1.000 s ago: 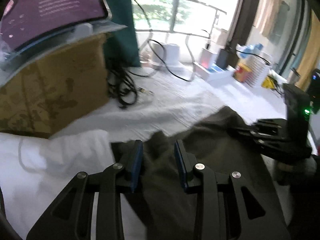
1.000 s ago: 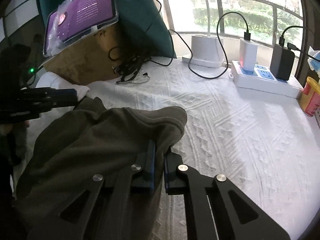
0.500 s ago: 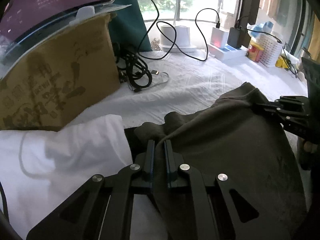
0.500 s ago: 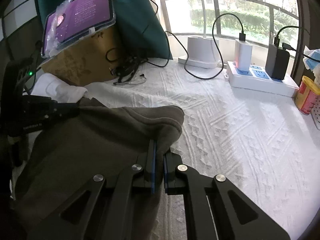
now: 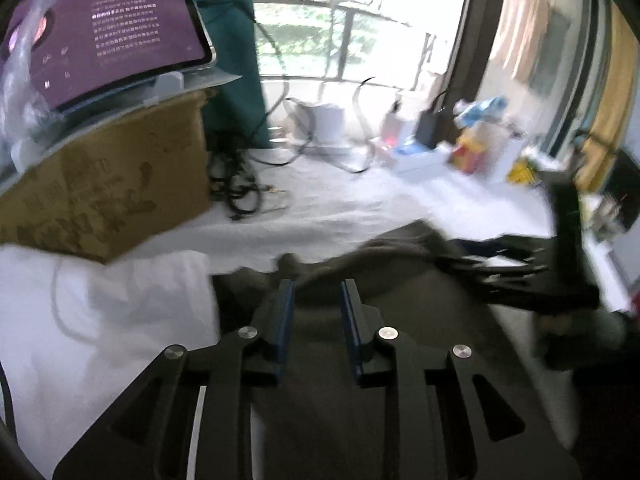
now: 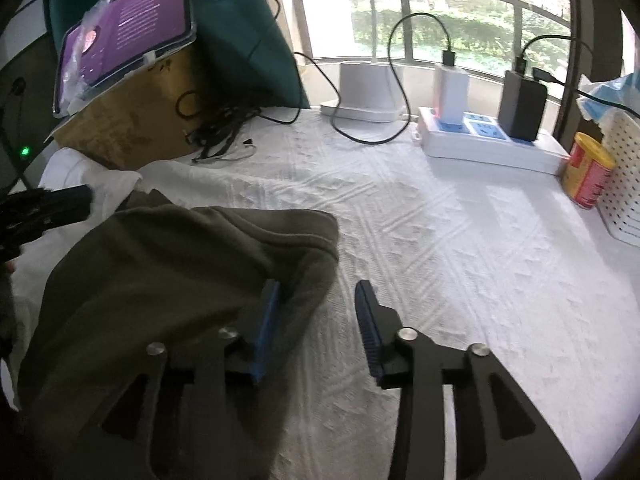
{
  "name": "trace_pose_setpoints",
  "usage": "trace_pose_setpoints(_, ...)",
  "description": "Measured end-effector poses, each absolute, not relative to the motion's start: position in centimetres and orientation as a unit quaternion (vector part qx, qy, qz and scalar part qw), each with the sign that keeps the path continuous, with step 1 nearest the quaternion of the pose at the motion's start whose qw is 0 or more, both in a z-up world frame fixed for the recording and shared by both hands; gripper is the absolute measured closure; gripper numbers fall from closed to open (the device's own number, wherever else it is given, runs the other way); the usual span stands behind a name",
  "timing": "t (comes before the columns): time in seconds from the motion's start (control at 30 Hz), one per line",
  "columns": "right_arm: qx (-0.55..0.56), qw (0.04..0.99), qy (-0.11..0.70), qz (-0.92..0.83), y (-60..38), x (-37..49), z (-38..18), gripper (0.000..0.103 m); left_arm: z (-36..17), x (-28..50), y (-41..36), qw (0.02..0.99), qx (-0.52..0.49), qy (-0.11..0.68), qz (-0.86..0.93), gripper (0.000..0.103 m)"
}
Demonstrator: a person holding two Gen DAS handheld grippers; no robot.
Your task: Fold small clothes
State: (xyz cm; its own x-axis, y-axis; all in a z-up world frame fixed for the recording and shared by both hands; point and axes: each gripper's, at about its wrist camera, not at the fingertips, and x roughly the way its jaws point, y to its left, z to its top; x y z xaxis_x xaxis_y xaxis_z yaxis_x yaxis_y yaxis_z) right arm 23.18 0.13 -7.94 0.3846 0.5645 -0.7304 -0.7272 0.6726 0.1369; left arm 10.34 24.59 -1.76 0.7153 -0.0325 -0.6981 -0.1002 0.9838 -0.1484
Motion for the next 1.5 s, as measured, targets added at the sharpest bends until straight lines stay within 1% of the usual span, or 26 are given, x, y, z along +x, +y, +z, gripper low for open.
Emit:
trace_pose_setpoints(0.07,-0.104,0.828,0.391,0.389,-0.2,22.9,-7.7,0.063,-2.1,10.0,24.1,0.917,-0.097,0.386,0.009,0.072)
trace_pose_setpoints(0.27,-0.108,0.826,0.394,0.387,-0.8,22.0,-7.6,0.061,-5.6,9.5,23.6,0.893,-0.090,0.442,0.007,0.072)
trace_pose_setpoints(0.33,-0.112,0.825,0.395,0.388,-1.1,21.5,-7.6,0.058,-6.6,9.2,24.1,0.887,-0.090,0.452,0.013,0.072)
trace_pose_setpoints(0.4,-0.114,0.823,0.398,0.388,-1.4,21.0,-7.7,0.050,-6.8,8.8,24.9,0.888,-0.102,0.447,0.016,0.072)
trace_pose_setpoints(0.43,-0.114,0.824,0.398,0.388,-1.6,20.8,-7.7,0.049,-6.8,8.7,25.2,0.888,-0.104,0.446,0.021,0.072)
trace_pose_setpoints(0.7,-0.118,0.825,0.398,0.383,-3.9,18.9,-8.1,0.048,-5.5,7.9,24.5,0.898,-0.049,0.430,0.079,0.072)
trace_pose_setpoints(0.8,-0.120,0.826,0.398,0.381,-4.9,17.9,-8.2,0.048,-3.8,6.8,22.9,0.909,-0.049,0.410,0.060,0.072)
trace_pose_setpoints(0.93,-0.121,0.827,0.396,0.381,-5.8,16.6,-8.2,0.048,-2.9,5.3,20.0,0.913,-0.043,0.405,0.020,0.072)
trace_pose_setpoints(1.1,-0.122,0.826,0.394,0.384,-6.8,14.8,-8.0,0.048,-4.5,3.8,17.3,0.903,-0.044,0.427,-0.005,0.072)
trace_pose_setpoints(1.27,-0.119,0.826,0.397,0.382,-7.8,13.1,-8.3,0.048,-7.2,2.0,17.3,0.889,-0.039,0.456,0.027,0.072)
trace_pose_setpoints(1.43,-0.118,0.827,0.395,0.383,-8.5,11.7,-8.3,0.048,-6.1,0.8,17.2,0.897,-0.028,0.439,0.046,0.072)
trace_pose_setpoints(1.5,-0.117,0.828,0.392,0.383,-8.8,11.2,-8.1,0.048,-5.1,0.2,16.5,0.905,-0.034,0.424,0.025,0.072)
